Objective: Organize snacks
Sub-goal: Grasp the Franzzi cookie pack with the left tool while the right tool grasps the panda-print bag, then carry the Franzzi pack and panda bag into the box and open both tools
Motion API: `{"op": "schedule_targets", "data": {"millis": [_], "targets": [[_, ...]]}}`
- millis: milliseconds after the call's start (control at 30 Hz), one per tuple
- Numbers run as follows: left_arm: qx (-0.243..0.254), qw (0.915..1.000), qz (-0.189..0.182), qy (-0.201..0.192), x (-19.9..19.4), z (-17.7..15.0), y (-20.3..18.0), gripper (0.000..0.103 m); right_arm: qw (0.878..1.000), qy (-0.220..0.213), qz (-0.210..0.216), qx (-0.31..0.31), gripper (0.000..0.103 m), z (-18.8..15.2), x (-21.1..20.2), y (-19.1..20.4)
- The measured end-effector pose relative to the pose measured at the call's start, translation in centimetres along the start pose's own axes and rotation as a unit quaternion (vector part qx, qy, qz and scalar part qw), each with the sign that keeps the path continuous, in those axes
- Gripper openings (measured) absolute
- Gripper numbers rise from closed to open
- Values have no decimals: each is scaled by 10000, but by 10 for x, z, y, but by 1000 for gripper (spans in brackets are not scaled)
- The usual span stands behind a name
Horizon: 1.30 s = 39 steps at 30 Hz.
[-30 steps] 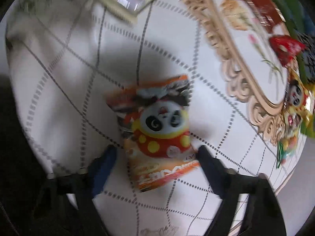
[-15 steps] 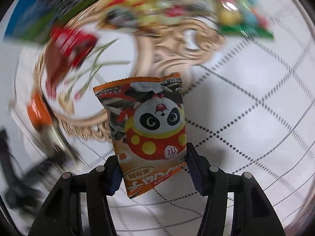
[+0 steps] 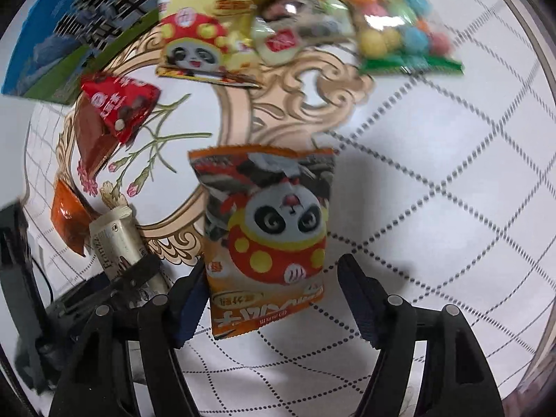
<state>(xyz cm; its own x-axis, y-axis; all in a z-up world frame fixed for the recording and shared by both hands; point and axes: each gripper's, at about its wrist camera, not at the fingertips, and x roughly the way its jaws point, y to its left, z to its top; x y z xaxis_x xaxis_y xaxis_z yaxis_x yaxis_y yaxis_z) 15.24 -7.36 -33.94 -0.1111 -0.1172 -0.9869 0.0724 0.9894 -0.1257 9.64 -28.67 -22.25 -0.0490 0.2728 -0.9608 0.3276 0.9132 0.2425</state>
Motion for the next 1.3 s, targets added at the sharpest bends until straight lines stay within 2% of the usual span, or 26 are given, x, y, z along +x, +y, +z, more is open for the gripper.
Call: {"op": "schedule_targets", "data": {"millis": [200, 300, 400, 467, 567, 600, 633, 733, 967, 1167, 1300], "targets": [[-17, 9999, -86, 133, 13, 21, -1, 56, 9996, -158, 57, -225, 74, 7, -11, 15], [-17, 9999, -32, 101, 22, 19, 15, 56, 9998, -9, 50, -185, 74, 11, 11, 1], [-46, 10000, 18, 27, 24, 26, 19, 56, 9997, 42, 35, -237, 74, 5, 21, 6], [-55, 9999, 92, -44, 18, 11, 19, 54, 9995, 59, 1, -322, 74, 2, 29, 13], [-16, 9998, 191, -98, 16, 8, 12, 53, 9989, 99, -186, -425, 74, -2, 47, 25], [-3, 9998, 197, -100, 16, 8, 11, 53, 9986, 110, -264, -455, 73, -3, 52, 27], [-2, 9997, 205, -102, 10, 3, 10, 53, 9981, 46, -376, -482, 67, -5, 55, 29], [-38, 9996, 226, -169, -5, 0, 8, 53, 9980, -126, -379, -499, 63, -10, 53, 30], [246, 9981, -51, -556, -60, -9, -12, 53, 9973, -437, -210, -545, 59, -11, 12, 23], [587, 9896, -658, -1136, -144, 7, -48, 53, 9929, -955, 243, -672, 58, 0, -70, 28], [826, 9809, -932, -1496, -202, 41, -69, 53, 9852, -1447, 460, -793, 58, 31, -141, 33]]}}
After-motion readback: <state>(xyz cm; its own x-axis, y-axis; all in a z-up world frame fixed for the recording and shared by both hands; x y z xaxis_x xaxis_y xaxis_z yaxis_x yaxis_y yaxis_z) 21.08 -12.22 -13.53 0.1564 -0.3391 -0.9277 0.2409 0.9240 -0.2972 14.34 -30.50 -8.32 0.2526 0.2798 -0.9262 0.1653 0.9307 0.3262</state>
